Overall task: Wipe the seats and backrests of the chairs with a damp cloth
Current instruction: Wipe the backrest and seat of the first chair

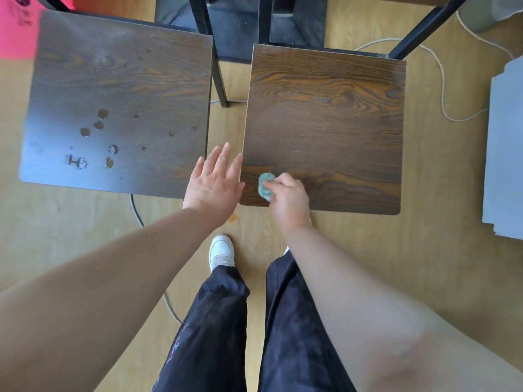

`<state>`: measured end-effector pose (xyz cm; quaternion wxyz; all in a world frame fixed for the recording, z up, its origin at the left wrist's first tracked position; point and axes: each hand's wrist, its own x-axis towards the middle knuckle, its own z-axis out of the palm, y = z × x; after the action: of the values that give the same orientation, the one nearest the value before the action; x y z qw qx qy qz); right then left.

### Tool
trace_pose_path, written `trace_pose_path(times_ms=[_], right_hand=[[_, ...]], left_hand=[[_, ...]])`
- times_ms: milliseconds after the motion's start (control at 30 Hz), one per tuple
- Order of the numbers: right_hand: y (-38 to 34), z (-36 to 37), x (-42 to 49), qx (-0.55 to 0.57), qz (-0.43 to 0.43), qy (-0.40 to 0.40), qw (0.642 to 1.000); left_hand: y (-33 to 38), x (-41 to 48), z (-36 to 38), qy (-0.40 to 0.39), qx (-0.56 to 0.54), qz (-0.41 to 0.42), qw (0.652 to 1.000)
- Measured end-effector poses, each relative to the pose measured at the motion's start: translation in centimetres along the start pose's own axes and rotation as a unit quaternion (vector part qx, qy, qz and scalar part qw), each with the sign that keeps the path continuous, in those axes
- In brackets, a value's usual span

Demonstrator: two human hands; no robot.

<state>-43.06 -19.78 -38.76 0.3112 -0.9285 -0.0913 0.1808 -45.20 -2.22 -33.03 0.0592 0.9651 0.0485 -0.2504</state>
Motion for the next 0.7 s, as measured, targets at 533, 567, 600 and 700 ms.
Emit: trace_pose_path(times_ms=[533,567,600,700], right_hand=[[7.7,-8.2,-2.4,-0.021,0.146,0.177,0.973],[9.0,-9.2,-2.4,-0.031,0.17,0.18,0.968],[10.3,-9.9,-2.4,-0.037,0.19,0.181,0.964],[12.5,-10.8,-2.6,-0.047,0.229,0.161,0.959]], left_hand=[[-1.3,-1.8,1.5,-0.019,0.021,0.029,0.999],[-1.3,-1.7,1.7,-0.021,0.023,0.031,0.999],[-1.3,-1.4,1.9,-0.023,0.024,0.032,0.999],[-1.7,-0.7,2.2,-0.021,0.026,0.034,0.999]])
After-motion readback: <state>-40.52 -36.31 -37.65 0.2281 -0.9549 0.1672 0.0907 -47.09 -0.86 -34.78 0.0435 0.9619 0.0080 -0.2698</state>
